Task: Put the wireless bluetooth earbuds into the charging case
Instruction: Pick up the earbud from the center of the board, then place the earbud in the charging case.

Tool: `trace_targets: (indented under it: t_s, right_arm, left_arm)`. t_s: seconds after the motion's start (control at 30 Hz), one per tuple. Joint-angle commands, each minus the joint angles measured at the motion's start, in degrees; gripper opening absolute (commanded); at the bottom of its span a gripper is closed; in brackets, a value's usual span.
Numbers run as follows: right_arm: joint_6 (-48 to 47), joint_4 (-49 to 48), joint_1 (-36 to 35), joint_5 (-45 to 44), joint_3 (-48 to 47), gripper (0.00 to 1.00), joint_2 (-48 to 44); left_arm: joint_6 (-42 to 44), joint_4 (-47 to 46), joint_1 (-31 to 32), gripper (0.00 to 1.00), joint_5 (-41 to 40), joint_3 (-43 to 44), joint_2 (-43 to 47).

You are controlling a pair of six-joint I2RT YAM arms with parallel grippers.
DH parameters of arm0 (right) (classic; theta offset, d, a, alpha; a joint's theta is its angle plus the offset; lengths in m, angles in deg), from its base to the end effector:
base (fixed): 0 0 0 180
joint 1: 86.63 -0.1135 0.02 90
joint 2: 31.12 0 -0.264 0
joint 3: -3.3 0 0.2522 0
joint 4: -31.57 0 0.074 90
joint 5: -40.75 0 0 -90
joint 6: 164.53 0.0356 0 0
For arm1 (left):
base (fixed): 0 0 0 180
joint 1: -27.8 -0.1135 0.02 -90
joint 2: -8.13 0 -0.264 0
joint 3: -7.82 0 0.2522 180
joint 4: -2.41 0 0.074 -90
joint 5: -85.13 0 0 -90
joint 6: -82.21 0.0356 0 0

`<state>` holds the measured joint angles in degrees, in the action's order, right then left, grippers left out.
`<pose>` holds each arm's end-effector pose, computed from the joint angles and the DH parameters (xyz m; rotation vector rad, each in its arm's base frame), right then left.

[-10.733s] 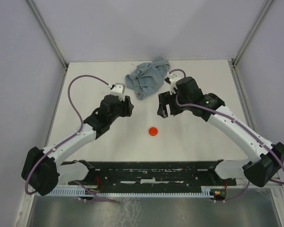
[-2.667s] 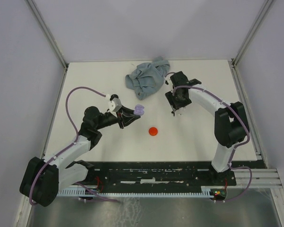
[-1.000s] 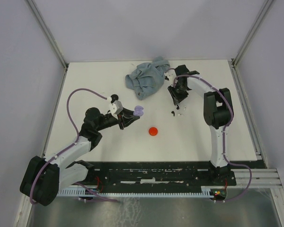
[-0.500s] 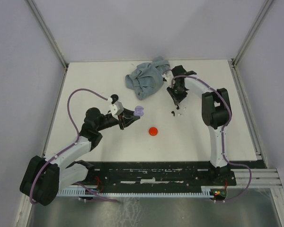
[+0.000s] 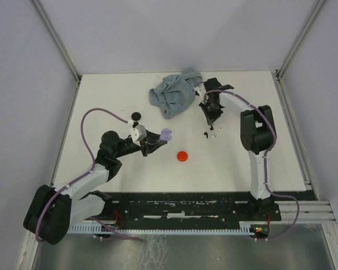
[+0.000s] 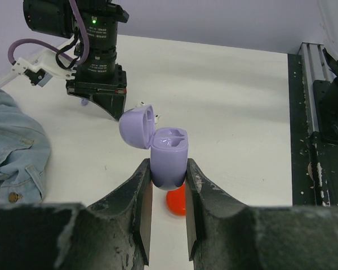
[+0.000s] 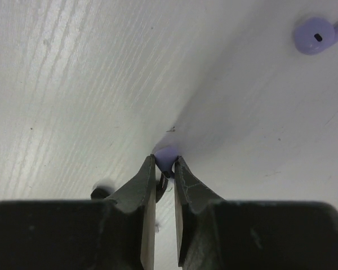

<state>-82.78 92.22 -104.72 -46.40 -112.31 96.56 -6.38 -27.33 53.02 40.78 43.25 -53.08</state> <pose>0.4372 0.1447 0.1651 -0.6583 2.7662 0.1075 0.1869 -0.1162 0.2420 0.9736 1.2647 -0.9208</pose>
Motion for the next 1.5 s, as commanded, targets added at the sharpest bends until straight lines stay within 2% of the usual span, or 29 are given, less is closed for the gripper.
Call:
trace_targets:
  t_s: [0.0, 0.27, 0.5, 0.67, 0.8, 1.0, 1.23, 1.47]
  right_arm:
    - [6.8, -3.3, -0.9, -1.0, 2.8, 0.13, -8.8]
    - [17.7, -9.5, -4.1, -2.6, 13.3, 0.13, -25.5]
    - [23.6, -15.2, -11.2, -4.8, 20.1, 0.13, -40.2]
    - [27.0, -20.2, -15.9, -3.7, 22.8, 0.13, -47.2]
    - [29.8, -26.1, -18.3, -2.5, 25.0, 0.12, -51.9]
    - [33.0, -36.1, -22.1, -0.4, 30.0, 0.12, -56.7]
    - [34.4, -49.8, -27.2, 1.0, 36.2, 0.13, -59.0]
    - [34.4, -56.1, -31.1, 1.1, 37.7, 0.13, -58.4]
  left_arm:
    - [4.4, -6.9, 0.3, 0.03, 2.4, -0.1, 0.9]
    - [1.4, -17.8, 0.3, 0.03, 0.3, -1.3, -2.1]
    - [-0.4, -26.4, 0.5, 0.03, -1.0, -1.4, -4.4]
    - [-1.5, -28.7, 0.4, 0.03, -1.4, -0.5, -5.2]
    - [-3.5, -31.3, 0.5, 0.03, -4.6, -0.4, -5.4]
    - [-7.6, -36.3, 0.7, 0.03, -9.0, -0.5, -6.6]
    - [-10.2, -38.8, 1.0, 0.03, -9.6, -0.2, -7.2]
    - [-11.6, -39.4, 1.4, 0.03, -10.6, -0.2, -6.6]
